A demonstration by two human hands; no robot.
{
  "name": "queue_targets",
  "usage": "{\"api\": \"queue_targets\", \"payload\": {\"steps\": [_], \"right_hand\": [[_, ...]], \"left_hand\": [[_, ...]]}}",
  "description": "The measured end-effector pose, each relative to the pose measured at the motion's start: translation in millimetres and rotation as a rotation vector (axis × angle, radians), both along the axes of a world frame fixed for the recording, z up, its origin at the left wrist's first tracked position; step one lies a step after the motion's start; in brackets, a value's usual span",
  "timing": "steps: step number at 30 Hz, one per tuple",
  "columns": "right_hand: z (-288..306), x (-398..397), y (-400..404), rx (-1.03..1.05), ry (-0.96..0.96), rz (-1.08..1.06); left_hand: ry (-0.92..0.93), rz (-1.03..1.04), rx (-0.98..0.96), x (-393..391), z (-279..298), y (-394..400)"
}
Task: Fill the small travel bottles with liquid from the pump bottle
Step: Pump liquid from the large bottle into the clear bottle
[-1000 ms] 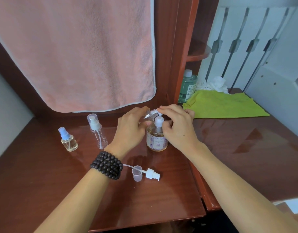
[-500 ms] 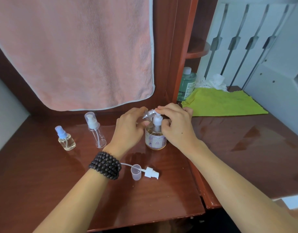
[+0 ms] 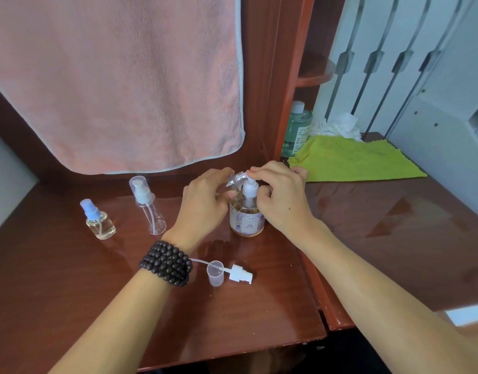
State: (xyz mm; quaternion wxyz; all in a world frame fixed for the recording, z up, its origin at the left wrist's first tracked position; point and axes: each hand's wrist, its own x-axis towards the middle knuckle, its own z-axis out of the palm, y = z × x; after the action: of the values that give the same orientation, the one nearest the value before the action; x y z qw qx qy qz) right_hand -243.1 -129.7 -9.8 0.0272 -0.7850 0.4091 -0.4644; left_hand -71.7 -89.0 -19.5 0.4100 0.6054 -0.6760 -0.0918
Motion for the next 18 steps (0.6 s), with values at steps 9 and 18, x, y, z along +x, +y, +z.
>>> {"api": "queue_targets", "payload": {"steps": [9,18], "right_hand": [[2.1,0.0,3.6,-0.048,0.022,0.022],[1.1,-0.3,-0.5,-0.047,0.022,0.002]], "left_hand": [[-0.019,-0.008,-0.021,2.0,7.0,-0.8],[-0.030,-0.007,0.003,1.6,2.4,0.8]]}}
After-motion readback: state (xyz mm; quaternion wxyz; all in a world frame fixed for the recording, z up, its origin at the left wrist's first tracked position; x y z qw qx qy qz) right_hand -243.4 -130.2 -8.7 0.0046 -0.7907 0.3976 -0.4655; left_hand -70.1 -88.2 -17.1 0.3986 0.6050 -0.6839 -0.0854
